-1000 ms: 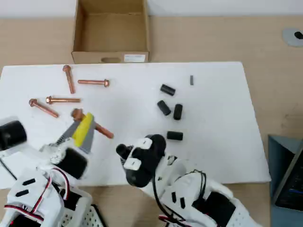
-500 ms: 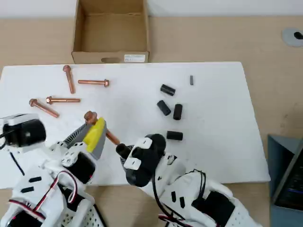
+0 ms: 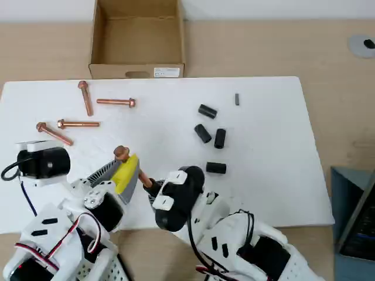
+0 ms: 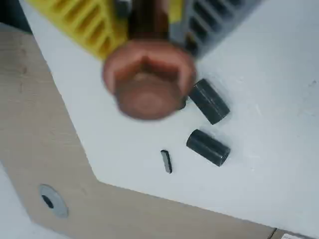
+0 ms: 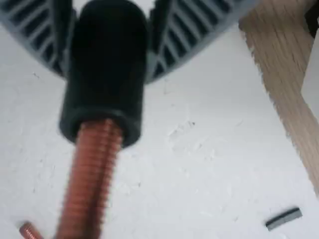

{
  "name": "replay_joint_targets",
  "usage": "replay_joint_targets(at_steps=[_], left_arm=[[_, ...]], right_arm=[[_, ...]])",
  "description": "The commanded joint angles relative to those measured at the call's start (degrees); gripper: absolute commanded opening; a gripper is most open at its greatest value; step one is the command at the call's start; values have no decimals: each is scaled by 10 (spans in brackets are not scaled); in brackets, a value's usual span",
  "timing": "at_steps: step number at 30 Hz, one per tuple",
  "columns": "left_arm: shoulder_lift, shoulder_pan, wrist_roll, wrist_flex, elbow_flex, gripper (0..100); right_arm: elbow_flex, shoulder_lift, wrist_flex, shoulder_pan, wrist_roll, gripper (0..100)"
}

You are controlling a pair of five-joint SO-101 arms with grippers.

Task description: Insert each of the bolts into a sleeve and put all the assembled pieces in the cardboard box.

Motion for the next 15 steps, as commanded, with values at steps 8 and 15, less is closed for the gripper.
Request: replay_joint_targets(at_steps=[8, 15], left_arm=[[-1, 43, -15, 61, -1, 2], [-1, 69, -79, 81, 29, 2]], right_arm=[[-1, -65, -18, 0, 4, 9], [0, -65, -18, 0, 4, 9]])
